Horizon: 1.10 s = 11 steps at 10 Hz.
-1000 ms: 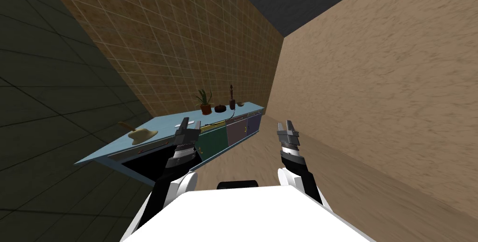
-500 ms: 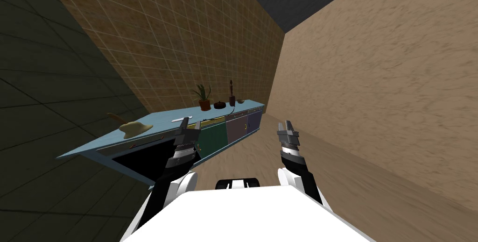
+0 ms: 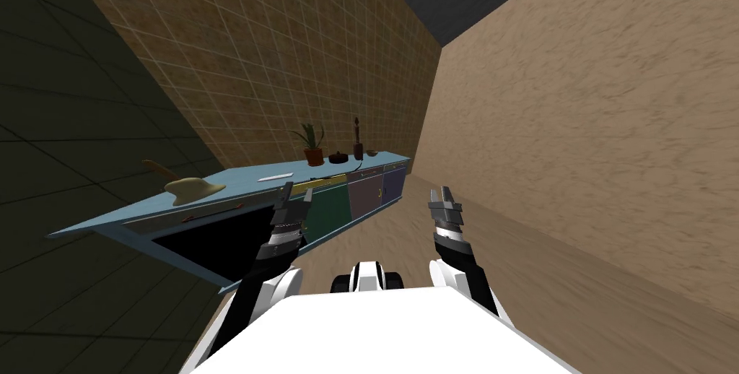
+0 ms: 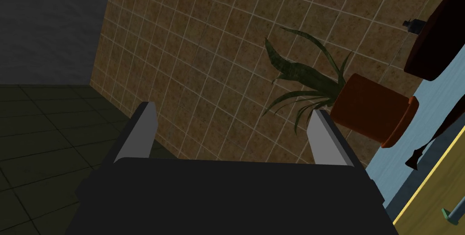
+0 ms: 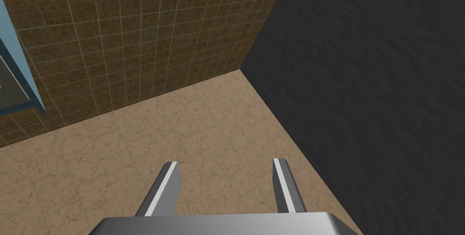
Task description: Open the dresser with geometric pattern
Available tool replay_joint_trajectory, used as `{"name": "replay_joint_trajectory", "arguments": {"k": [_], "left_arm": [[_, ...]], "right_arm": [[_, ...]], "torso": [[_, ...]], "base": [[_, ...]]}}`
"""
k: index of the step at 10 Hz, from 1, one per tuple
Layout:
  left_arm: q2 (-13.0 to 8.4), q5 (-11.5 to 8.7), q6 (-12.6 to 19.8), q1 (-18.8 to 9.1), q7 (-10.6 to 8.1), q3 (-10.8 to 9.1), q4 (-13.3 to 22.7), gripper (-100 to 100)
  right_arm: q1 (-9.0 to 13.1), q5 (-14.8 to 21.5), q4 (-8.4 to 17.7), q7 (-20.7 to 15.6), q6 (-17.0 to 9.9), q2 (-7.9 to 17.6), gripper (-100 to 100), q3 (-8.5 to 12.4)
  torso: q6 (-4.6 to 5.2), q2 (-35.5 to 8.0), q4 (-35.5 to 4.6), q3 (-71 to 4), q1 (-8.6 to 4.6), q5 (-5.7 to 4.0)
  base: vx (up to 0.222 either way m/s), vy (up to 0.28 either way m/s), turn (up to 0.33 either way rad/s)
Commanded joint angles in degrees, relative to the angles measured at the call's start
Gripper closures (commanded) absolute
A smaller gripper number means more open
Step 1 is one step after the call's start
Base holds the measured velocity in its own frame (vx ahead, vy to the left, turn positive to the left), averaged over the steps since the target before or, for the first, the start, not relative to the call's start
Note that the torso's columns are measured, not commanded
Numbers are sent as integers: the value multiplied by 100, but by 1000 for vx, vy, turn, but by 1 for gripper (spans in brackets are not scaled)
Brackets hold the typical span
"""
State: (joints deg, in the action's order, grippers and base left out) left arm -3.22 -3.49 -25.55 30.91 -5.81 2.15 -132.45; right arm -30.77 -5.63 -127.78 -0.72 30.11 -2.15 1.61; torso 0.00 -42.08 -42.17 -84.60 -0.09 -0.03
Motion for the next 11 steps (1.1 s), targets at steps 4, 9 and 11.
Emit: {"name": "replay_joint_trajectory", "arguments": {"k": [4, 9, 11], "left_arm": [[-455, -89, -516, -95, -118, -86, 661, -100], [-604, -213, -1199, -202, -278, -204, 1476, -100], [-636, -268, -1505, -249, -351, -257, 1807, -100]], "right_arm": [[-1, 0, 0, 0, 0, 0, 0, 0], [-1, 0, 0, 0, 0, -1, 0, -1], [-2, 0, 0, 0, 0, -1, 0, -1]], "torso": [[0, -13, -9, -1, 3, 0], [0, -23, -12, 4, 5, 2], [0, -9, -8, -4, 4, 1]], "base": [[120, -101, 21], [159, -135, 30], [206, -159, 31]]}}
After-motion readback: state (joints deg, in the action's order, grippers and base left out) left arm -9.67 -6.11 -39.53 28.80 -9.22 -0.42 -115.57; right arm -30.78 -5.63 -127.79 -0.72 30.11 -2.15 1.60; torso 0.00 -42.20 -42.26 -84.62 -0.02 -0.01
